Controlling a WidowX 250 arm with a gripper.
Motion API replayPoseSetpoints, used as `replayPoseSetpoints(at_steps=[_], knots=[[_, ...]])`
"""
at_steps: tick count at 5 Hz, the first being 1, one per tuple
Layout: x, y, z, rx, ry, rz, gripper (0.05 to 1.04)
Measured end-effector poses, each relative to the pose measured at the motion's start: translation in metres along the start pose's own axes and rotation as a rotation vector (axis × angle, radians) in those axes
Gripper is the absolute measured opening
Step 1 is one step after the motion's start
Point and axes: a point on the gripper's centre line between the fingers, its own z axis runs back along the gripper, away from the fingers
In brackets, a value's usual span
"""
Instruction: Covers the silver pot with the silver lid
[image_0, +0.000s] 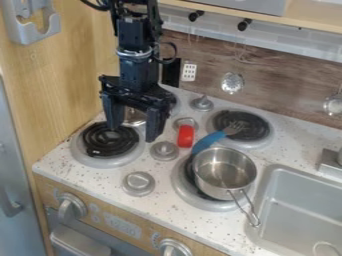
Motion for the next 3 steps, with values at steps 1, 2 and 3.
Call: replayPoseSetpoints(at_steps=[1, 2, 3], knots=[[-0.003, 0.0, -0.008, -0.005, 0.029, -0.001, 0.999], [0.014, 0.028, -0.017, -0.005, 0.034, 0.027, 0.999], [0.029, 0.07, -0.023, 0.011, 0.034, 0.082, 0.999]])
